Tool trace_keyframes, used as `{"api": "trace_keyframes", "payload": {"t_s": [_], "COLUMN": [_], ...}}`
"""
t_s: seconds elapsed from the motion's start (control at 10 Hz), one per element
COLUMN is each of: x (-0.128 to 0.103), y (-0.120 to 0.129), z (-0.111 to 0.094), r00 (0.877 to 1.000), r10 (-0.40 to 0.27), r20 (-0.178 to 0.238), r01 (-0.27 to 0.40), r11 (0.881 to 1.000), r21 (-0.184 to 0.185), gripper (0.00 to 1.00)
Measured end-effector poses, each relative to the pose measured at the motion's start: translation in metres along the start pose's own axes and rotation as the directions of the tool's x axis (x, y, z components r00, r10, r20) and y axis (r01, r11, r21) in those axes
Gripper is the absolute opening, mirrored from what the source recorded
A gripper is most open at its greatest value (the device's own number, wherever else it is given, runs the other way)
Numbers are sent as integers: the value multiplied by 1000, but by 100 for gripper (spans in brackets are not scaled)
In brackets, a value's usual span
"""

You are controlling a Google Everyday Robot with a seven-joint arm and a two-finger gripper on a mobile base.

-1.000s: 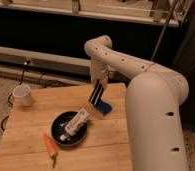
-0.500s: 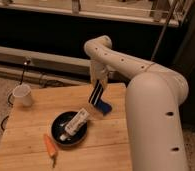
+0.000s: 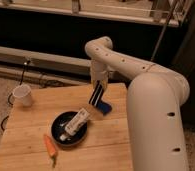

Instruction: Place the eraser on the white sponge

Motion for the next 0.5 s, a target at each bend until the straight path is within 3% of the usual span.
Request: {"api": "trace_keyframes", "payload": {"t_s": [0.5], "x": [-7], "y": [10], "z": [29], "r00": [997], "r10": [29], "r20": [77], "r01": [-31], "r11": [999], "r21": [30], "gripper": [0]}}
